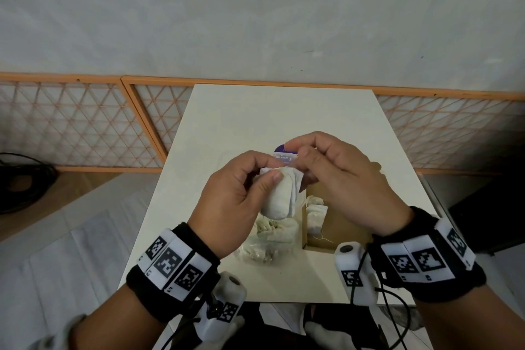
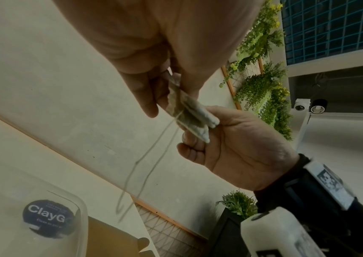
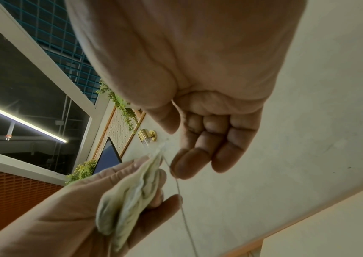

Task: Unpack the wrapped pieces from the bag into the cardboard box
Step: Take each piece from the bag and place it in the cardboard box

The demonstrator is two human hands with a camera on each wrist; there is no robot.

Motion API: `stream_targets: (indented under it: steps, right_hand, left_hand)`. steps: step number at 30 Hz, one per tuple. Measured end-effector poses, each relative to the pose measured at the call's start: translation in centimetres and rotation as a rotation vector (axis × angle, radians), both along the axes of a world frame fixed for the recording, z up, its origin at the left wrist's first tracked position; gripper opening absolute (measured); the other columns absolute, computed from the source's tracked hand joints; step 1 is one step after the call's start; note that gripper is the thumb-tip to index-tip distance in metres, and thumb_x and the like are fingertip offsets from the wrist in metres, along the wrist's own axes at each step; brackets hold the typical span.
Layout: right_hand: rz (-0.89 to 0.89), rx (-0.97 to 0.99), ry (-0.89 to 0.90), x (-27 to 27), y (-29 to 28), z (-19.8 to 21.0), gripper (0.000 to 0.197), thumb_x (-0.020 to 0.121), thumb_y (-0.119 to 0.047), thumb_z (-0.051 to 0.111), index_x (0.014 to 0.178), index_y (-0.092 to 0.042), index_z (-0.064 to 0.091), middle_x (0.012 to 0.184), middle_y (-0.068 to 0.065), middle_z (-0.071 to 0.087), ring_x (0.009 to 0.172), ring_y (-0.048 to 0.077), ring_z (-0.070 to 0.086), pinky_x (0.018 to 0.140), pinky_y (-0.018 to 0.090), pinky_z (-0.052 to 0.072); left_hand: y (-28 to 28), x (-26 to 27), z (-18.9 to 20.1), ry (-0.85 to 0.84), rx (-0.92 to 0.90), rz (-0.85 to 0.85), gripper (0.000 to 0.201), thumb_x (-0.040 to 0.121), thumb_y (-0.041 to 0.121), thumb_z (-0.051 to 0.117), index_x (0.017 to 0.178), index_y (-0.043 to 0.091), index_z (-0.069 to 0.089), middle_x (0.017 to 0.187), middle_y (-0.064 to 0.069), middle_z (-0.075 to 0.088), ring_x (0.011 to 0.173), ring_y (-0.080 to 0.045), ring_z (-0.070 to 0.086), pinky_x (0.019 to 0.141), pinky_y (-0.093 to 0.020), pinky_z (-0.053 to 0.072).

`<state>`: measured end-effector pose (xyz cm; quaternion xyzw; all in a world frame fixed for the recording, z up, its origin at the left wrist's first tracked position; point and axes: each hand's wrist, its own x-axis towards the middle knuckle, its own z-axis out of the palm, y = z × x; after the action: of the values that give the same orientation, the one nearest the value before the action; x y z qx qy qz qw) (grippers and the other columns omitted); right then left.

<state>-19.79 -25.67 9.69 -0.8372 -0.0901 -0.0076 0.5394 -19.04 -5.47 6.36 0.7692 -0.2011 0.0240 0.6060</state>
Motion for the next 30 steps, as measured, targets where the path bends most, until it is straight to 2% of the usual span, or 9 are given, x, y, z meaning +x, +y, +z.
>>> stream_targets:
  steps: [3,6,12,15,19,22,23,26,30]
  right_hand:
    - [-0.017,0.027,0.017,-0.2,-0.3,0.2,0.022,0.109,-0.023,0.051,0.125,-0.025,0.067,0.103,-0.006,0.079,0.085,0.017,0.075,0.094,0.046,0.058]
    - [0.062,0.055,0.051,-0.7,-0.3,0.2,0.022,0.101,-0.027,0.065,0.122,-0.023,0.071,0.097,-0.003,0.078,0.080,0.015,0.073,0.084,0.034,0.059]
    - [0.130,0.116,0.086,-0.8,-0.1,-2.5,0.029,0.094,-0.031,0.077,0.110,-0.007,0.074,0.097,0.025,0.074,0.084,0.049,0.068,0.077,0.064,0.057]
    - [0.090,0.021,0.063,-0.4,-0.9,-3.4,0.027,0.096,-0.032,0.075,0.099,-0.006,0.076,0.088,0.029,0.068,0.069,0.033,0.059,0.067,0.052,0.051]
    - [0.039,-0.046,0.054,-0.5,-3.3,-3.9,0.021,0.094,-0.043,0.073,0.094,-0.022,0.079,0.083,0.017,0.071,0.076,0.039,0.062,0.069,0.048,0.050]
    - [-0.049,-0.183,0.056,-0.7,-6.7,-5.3,0.028,0.097,-0.029,0.073,0.078,-0.008,0.072,0.062,-0.001,0.053,0.060,0.007,0.046,0.059,0.021,0.037]
    - [-0.064,-0.212,0.080,-0.8,-7.7,-6.0,0.032,0.097,-0.027,0.072,0.077,-0.002,0.069,0.061,-0.002,0.046,0.059,0.004,0.041,0.056,0.017,0.033]
    - [-0.069,-0.269,0.264,-0.4,-9.8,-9.1,0.022,0.098,-0.031,0.071,0.089,-0.012,0.076,0.072,0.006,0.062,0.066,0.010,0.053,0.065,0.020,0.039]
    - [-0.062,-0.413,0.432,1.0,-10.1,-14.5,0.019,0.096,-0.035,0.071,0.078,-0.028,0.069,0.066,-0.012,0.061,0.065,0.007,0.052,0.063,0.023,0.040]
  left_hand:
    - [0.0,0.0,0.0,0.000,-0.005,0.024,0.007,0.101,0.021,0.064,0.103,0.023,0.070,0.091,0.019,0.072,0.085,-0.004,0.067,0.074,-0.013,0.049]
    - [-0.2,0.2,-0.1,-0.002,-0.021,0.033,0.006,0.101,0.021,0.063,0.102,0.021,0.070,0.087,0.021,0.071,0.079,-0.002,0.065,0.071,-0.012,0.047]
    - [-1.1,0.5,-0.3,0.023,-0.064,0.013,0.008,0.101,0.018,0.063,0.100,0.023,0.069,0.087,0.022,0.072,0.081,0.000,0.068,0.069,-0.012,0.051]
    - [-1.8,0.7,-0.7,0.028,-0.057,-0.003,0.007,0.100,0.017,0.065,0.101,0.022,0.070,0.088,0.022,0.071,0.081,0.000,0.067,0.070,-0.011,0.050]
    - [-1.9,1.2,-2.1,0.090,-0.060,-0.010,0.006,0.097,0.023,0.070,0.102,0.027,0.070,0.091,0.008,0.072,0.079,-0.016,0.065,0.071,-0.023,0.055]
    - [-0.9,1.6,-4.5,0.159,0.119,0.016,0.002,0.096,0.030,0.072,0.095,0.030,0.070,0.085,0.012,0.068,0.066,-0.008,0.057,0.064,-0.017,0.050]
    - [-0.5,1.7,-5.5,0.180,0.191,0.014,0.004,0.096,0.031,0.071,0.093,0.031,0.069,0.084,0.015,0.068,0.062,-0.004,0.055,0.063,-0.017,0.049]
    - [0.6,2.0,-8.7,0.252,0.374,0.013,0.005,0.096,0.035,0.069,0.092,0.032,0.067,0.087,0.018,0.068,0.058,-0.002,0.058,0.064,-0.020,0.051]
    - [1.5,1.7,-11.7,0.283,0.576,0.004,0.007,0.097,0.039,0.066,0.094,0.033,0.067,0.094,0.019,0.069,0.066,0.010,0.057,0.064,-0.009,0.039]
